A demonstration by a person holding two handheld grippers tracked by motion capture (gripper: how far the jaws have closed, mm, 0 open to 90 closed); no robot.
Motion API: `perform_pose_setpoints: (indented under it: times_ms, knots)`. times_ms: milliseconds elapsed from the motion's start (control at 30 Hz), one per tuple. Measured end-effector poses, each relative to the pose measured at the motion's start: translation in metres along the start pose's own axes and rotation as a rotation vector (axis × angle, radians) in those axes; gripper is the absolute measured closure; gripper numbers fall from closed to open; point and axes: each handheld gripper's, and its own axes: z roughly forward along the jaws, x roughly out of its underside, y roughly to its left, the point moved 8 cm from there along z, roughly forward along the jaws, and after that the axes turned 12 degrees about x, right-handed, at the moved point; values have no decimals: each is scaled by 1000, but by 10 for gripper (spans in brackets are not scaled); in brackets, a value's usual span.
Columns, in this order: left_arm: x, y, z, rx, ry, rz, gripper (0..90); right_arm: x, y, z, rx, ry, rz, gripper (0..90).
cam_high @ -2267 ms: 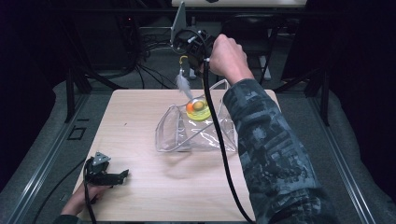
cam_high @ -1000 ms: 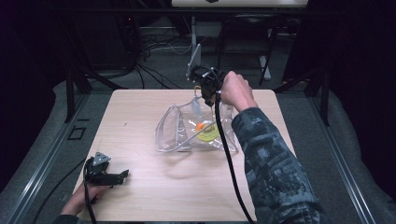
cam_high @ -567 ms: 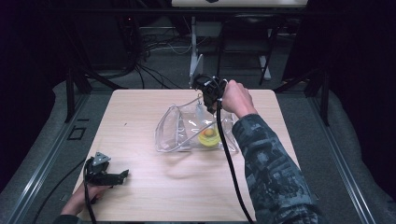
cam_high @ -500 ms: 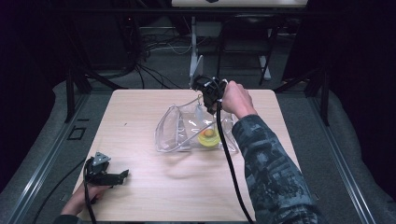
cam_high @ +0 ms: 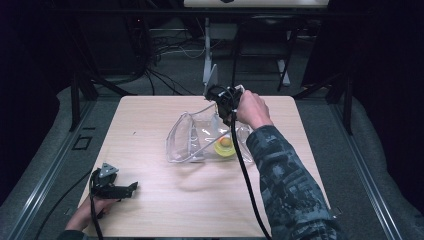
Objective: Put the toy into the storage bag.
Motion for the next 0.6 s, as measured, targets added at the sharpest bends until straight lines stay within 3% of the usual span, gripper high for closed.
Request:
perform_pose_setpoints:
  times_ms: [333, 600]
  knots:
    - [0, 0, 0, 1, 0, 1, 3, 2, 1, 5, -5, 25, 14, 869]
    - [0, 0, 0, 1, 1, 1, 3, 6, -1, -9, -9, -21, 37, 786]
